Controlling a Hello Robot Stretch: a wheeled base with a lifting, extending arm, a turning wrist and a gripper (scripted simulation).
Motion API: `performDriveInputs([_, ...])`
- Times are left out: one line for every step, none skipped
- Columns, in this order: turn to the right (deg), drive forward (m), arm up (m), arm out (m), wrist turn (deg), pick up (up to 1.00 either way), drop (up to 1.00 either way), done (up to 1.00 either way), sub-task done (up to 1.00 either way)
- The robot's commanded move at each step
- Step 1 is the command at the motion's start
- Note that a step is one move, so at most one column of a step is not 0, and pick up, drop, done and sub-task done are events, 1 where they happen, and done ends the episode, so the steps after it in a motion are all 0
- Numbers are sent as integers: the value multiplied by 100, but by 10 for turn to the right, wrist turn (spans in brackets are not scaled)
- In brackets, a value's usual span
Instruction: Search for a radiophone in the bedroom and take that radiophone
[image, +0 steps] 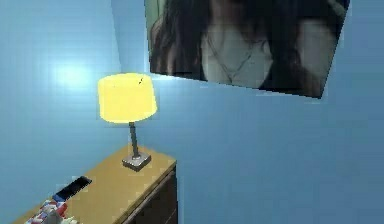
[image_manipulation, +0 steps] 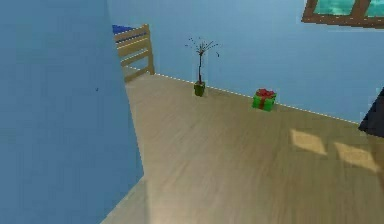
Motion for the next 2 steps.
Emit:
performDriveInputs([0,60,0,0,0,0,0,0,0])
performDriveInputs([-450,0,0,0,0,0,0,0,0])
